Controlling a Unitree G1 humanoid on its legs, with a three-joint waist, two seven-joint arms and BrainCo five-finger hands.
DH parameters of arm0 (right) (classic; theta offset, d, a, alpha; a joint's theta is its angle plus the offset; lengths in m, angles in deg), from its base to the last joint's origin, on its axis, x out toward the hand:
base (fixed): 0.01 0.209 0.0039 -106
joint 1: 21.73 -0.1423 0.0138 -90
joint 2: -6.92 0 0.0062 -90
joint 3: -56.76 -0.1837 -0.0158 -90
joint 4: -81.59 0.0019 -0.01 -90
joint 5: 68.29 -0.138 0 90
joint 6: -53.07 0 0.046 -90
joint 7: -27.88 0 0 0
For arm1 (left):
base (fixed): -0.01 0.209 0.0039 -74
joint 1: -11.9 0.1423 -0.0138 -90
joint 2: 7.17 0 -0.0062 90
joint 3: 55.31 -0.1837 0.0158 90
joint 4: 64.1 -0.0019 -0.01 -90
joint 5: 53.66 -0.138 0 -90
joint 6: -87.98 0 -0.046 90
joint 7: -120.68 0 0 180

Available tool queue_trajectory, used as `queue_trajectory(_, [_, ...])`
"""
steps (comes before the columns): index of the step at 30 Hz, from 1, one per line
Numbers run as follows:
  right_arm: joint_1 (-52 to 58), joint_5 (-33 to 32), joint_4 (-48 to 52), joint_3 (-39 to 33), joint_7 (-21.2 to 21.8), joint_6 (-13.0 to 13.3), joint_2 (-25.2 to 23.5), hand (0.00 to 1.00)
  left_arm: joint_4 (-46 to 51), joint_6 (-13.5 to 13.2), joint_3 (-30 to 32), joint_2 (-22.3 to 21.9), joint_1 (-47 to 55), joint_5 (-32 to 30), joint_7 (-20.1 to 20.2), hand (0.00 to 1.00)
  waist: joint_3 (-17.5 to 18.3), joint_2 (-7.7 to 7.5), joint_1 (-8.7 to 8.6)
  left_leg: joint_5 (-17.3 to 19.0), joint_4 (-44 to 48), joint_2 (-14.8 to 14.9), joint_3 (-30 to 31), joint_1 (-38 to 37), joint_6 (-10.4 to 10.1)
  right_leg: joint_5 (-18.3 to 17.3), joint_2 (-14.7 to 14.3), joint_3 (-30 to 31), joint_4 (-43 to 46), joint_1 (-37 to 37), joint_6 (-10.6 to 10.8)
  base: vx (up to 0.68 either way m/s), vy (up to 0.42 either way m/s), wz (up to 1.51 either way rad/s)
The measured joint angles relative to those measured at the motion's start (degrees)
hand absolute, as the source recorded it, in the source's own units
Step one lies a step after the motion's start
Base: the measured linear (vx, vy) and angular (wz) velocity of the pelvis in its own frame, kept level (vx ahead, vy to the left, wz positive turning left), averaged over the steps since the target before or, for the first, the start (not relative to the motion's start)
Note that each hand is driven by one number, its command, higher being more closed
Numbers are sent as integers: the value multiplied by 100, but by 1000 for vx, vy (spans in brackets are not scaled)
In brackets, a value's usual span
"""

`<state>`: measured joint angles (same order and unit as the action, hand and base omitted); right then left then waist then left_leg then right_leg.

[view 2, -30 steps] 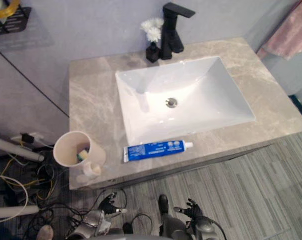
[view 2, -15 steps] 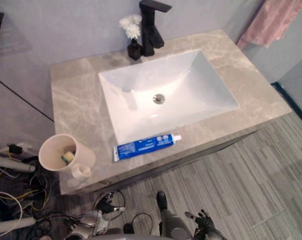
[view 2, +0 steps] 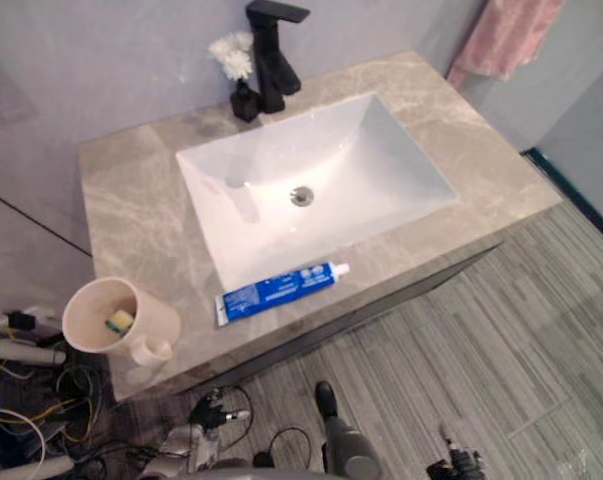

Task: Organize washtable

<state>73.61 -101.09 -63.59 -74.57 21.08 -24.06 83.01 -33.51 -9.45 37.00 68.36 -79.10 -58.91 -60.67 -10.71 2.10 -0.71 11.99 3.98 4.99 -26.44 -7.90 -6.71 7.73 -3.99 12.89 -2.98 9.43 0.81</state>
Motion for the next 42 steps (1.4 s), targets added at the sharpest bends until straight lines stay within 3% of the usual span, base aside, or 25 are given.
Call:
queue_trajectory(2, [28, -445, 733, -362, -191, 85, -198, 0, 87, 8, 60, -120, -2, 0, -7, 0, 19, 8, 5, 2, 11, 0, -63, -3, 2, -5, -15, 38, 38, 27, 12, -55, -7, -14])
queue_trajectory(5, [-12, -1003, 2180, -736, -510, 418, -395, 0, 92, 15, 147, -304, -2, 0, -7, 0, 49, -3, 57, 7, 15, 2, -207, 2, 7, -12, -40, 112, 93, 89, 21, -55, -8, -12])
queue_trajectory(8, [-105, -1168, 3280, -1083, -817, 784, -458, 0, 168, 35, 431, -521, 5, 2, -5, 0, 129, -46, 166, 7, 25, 22, -284, -8, 7, -12, -62, 126, 96, 90, 21, -48, -19, -3])
queue_trajectory(11, [-307, -1157, 4108, -1390, -1107, 1082, -559, 0, 277, 82, 762, -593, 7, 0, -7, 0, 188, -149, 162, 7, 31, 62, -374, -7, 5, -11, -87, 110, 96, 91, 19, -53, -30, 4])
queue_trajectory(16, [-566, -712, 5415, -1758, -1753, 1384, -603, 0, 310, 108, 1177, -621, 33, -5, -25, 0, 280, -216, 157, 6, 36, 84, -385, -1, 4, -14, -90, 63, 96, 90, 19, -54, -26, 3])
queue_trajectory(20, [-679, 229, 6265, -1908, -2190, 1464, -502, 0, 312, 181, 1152, -627, 129, -7, -37, 0, 450, -259, 160, 6, 39, 95, -362, 13, 3, -29, -82, -10, 94, 85, 20, -32, -16, 5])
queue_trajectory(25, [-786, 1184, 6822, -1948, -2373, 1473, 53, 0, 303, 199, 933, -616, 231, -21, -129, 0, 554, -327, 157, 6, 15, 90, -288, 38, 3, -30, -56, -64, 79, 84, 22, -55, -12, 8])
queue_trajectory(29, [-814, 1528, 6966, -1979, -2435, 1456, 422, 0, 265, 205, 825, -610, 269, -65, -128, 0, 621, -333, 143, 6, 15, 80, -157, 94, 4, -31, -12, -166, 65, 86, 23, -41, -9, 15])
queue_trajectory(32, [-892, 1876, 7002, -1966, -2394, 1256, 717, 0, 264, 204, 654, -573, 320, -93, -119, 0, 627, -336, 141, 6, 6, 58, -49, 110, 4, -29, 12, -186, 65, 87, 24, -55, -1, 9])
queue_trajectory(36, [-969, 2483, 7003, -1835, -1999, 904, 1192, 0, 258, 203, 453, -460, 396, -176, -97, 0, 647, -355, 116, 7, 0, 26, -14, 148, 6, -9, 28, -169, 65, 131, 39, -51, -4, -1])
queue_trajectory(39, [-1090, 3079, 7004, -1453, -1442, 604, 1703, 0, 256, 203, 429, -354, 453, -223, 38, 0, 735, -362, 10, 8, 0, -5, 17, 240, 8, 40, 53, -161, 29, 209, 58, -48, -9, -3])
queue_trajectory(42, [-1279, 3376, 7005, -1054, -936, 467, 2196, 0, 254, 204, 411, -265, 471, -233, 145, 0, 751, -372, -56, 9, 1, -30, 111, 273, 13, 87, 85, -172, -25, 205, 67, -35, 5, 6])
